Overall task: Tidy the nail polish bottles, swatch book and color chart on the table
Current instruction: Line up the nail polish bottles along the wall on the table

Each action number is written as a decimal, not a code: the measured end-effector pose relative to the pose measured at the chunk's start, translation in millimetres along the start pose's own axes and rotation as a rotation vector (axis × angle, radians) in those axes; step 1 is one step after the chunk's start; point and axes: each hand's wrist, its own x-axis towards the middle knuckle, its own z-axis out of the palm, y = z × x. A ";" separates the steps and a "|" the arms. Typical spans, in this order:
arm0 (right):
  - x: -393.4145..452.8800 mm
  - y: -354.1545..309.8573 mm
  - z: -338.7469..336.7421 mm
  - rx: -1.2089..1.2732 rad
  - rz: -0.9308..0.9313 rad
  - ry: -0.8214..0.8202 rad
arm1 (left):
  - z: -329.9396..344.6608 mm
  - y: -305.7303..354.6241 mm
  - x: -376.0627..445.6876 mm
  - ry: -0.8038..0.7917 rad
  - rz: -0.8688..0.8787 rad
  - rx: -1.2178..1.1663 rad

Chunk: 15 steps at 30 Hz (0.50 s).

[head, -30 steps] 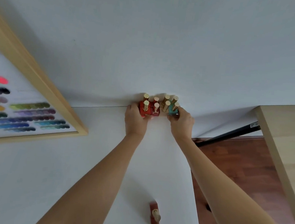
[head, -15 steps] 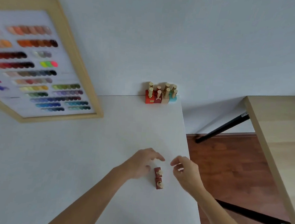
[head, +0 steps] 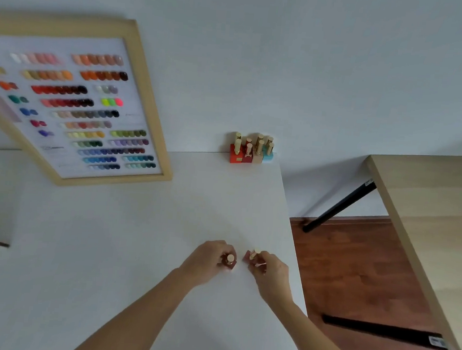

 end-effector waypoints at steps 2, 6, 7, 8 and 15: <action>3.6 -3.5 0.1 -0.010 -0.022 -0.044 | 5.4 -1.3 -5.1 0.039 -0.015 -0.035; 6.0 -8.5 2.7 -0.003 -0.055 -0.146 | 13.9 -0.1 -3.7 0.138 -0.027 -0.036; 6.1 -8.9 3.3 -0.002 -0.071 -0.155 | 15.0 -0.4 -2.7 0.138 -0.024 -0.029; 6.1 -9.3 3.7 -0.003 -0.087 -0.159 | 16.2 -1.3 -2.0 0.133 -0.019 -0.025; 18.7 -8.5 3.3 -0.035 -0.154 -0.194 | 21.3 -10.1 2.3 0.119 0.018 -0.066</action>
